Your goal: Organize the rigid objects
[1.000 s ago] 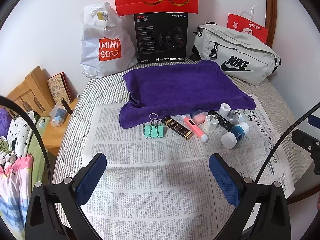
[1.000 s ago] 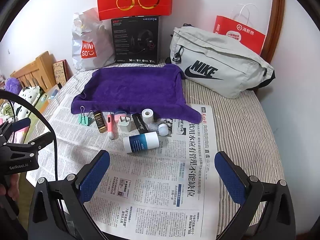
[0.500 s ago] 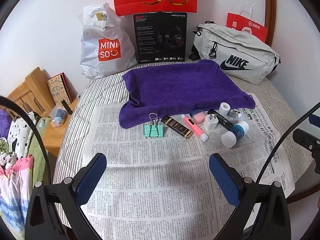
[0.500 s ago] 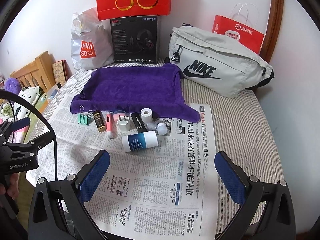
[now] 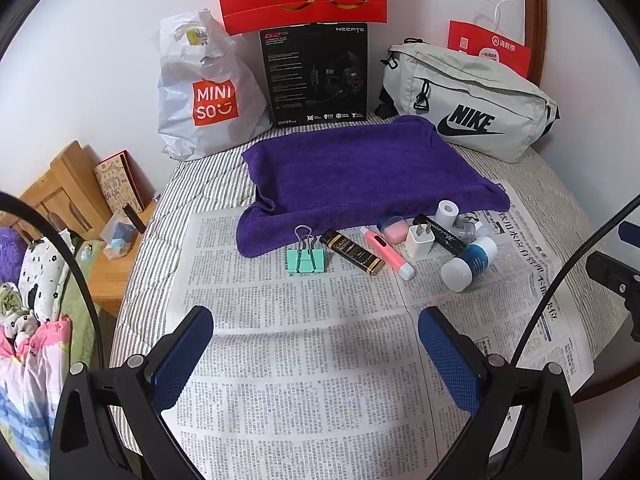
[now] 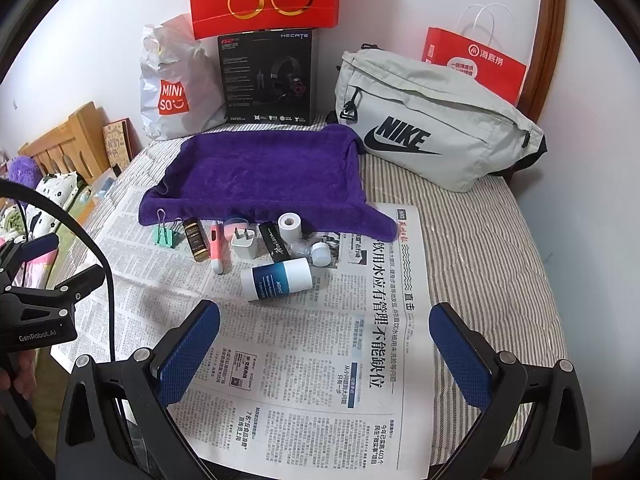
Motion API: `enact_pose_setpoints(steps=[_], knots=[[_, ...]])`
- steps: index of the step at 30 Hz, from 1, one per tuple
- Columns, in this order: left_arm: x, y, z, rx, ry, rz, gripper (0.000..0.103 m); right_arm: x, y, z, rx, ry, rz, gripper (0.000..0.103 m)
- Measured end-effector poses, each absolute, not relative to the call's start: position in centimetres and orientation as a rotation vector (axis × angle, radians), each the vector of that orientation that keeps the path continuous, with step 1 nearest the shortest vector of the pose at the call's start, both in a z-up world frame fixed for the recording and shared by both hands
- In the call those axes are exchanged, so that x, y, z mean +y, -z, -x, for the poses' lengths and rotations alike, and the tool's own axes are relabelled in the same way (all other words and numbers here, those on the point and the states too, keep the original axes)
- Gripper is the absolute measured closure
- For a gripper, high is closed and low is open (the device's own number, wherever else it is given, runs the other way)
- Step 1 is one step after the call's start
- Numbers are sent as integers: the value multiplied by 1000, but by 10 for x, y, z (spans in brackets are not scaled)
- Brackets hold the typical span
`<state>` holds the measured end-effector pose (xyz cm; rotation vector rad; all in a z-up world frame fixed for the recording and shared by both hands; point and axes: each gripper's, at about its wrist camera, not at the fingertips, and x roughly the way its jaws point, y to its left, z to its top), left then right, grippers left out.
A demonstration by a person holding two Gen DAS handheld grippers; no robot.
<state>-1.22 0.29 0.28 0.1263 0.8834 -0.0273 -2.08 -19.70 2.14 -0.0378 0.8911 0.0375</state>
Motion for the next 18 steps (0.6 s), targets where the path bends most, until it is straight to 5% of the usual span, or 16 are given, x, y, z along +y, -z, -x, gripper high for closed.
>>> enact_pose_setpoints(steps=[18], knots=[[2,-3,14,883,31,-134,0,-198,-17,21,896,-41,35,0]])
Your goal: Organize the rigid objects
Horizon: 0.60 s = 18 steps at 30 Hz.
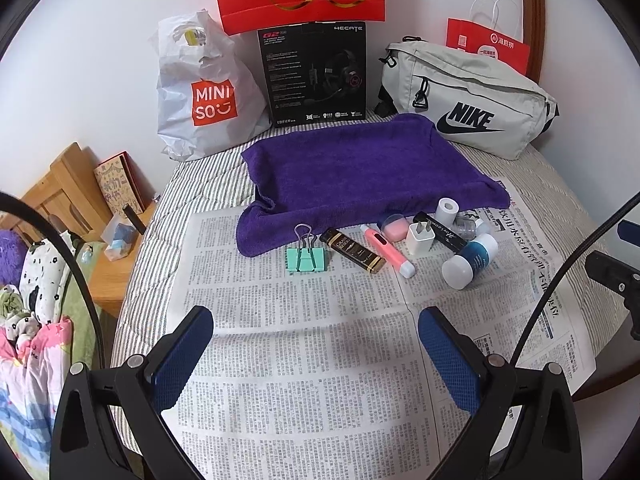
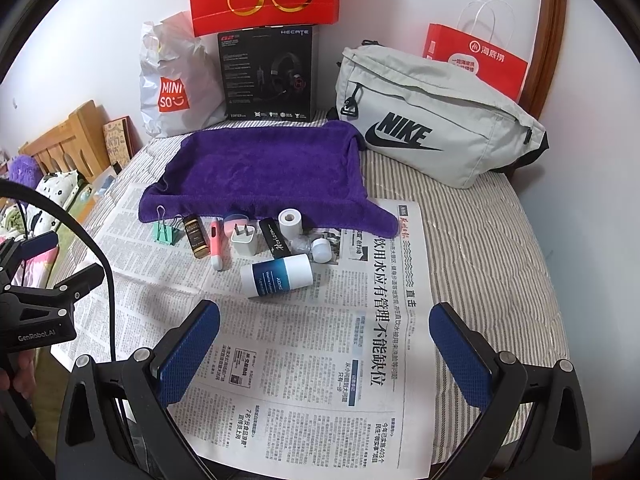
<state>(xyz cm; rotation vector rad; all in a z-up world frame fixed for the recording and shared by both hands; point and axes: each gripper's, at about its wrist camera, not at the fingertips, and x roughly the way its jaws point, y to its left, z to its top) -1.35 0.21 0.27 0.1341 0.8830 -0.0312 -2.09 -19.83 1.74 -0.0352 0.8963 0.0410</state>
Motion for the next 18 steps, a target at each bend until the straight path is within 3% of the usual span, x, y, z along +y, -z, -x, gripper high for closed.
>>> enact_pose_setpoints(steps=[18], knots=[[17,36,-12,953,25,-105,0,-198,23,-4,963,-78,27,0]])
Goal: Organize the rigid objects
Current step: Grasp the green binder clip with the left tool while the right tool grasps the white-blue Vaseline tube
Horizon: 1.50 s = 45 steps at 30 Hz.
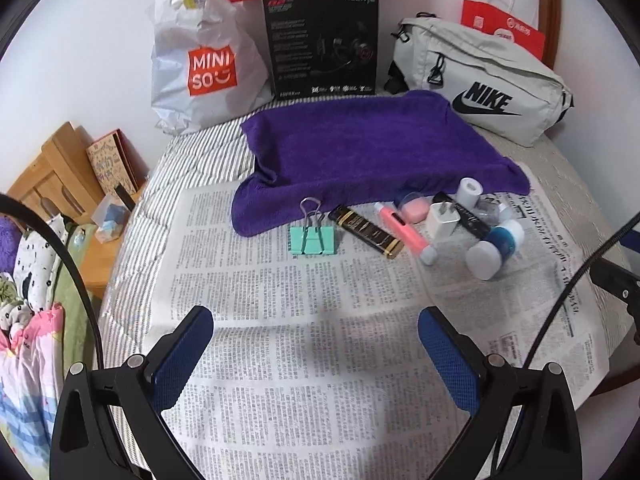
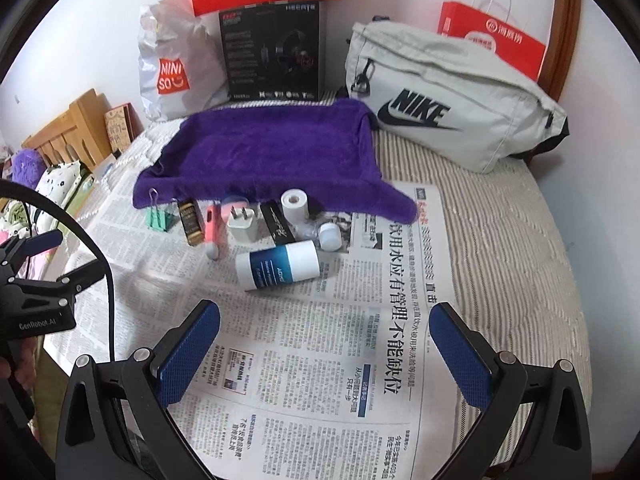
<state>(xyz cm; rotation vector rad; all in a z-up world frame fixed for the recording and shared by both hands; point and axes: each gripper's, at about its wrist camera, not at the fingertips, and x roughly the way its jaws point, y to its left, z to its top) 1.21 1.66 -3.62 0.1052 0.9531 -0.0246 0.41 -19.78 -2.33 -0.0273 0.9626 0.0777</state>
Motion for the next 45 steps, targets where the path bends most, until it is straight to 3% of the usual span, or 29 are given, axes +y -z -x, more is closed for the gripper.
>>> enact_pose_setpoints(steps=[21,24,27,32,34,42,45], knots=[[31,109,-102,979,84,-51,4,-208,87,-52,992,-115,-27,0],[32,114,-106,972,78,-50,16,-202,89,-55,975,-126,-13,0],[34,115,-108,946,76,-49,18,-194,91,-58,957,-154,-7,0],[38,114,-107,896,85,-36,40,-171,94,-62,946,-199,58,0],[39,112,-106,884,110,-23,54,-165,96,-63,940,-203,86,0],[32,114,-105,883,115,-64,57,-150,114,-72,956,-214,124,2],[31,114,-105,883,120,-65,57,-151,118,-73,955,-223,107,20]])
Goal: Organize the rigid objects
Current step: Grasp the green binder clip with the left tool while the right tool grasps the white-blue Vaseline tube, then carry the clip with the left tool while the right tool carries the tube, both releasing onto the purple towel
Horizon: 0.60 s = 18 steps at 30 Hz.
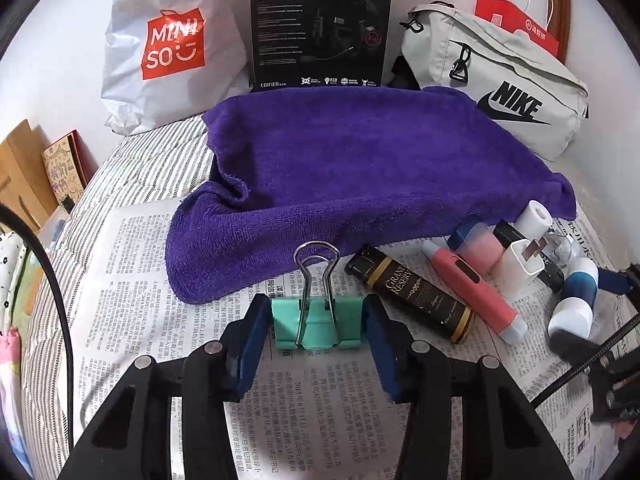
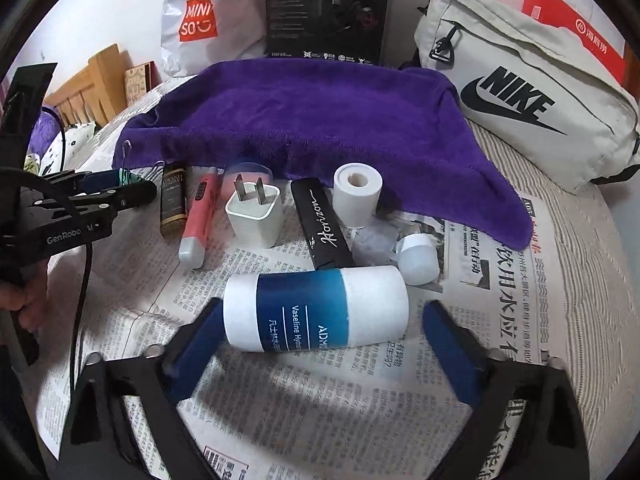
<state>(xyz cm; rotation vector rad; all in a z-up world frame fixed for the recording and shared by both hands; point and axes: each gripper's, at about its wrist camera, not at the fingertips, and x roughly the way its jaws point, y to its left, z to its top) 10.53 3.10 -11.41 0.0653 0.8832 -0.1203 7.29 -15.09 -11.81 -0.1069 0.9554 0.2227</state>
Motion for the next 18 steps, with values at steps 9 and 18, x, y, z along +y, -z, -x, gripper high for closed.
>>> enact_pose_setpoints(steps=[9,18], knots=[[34,112,-105,881,145,-35,64,-161,114,-69,972,-214,88,27],[39,109,-97,900,174,-6,64,-177,99,-63,949,-216,57,27]])
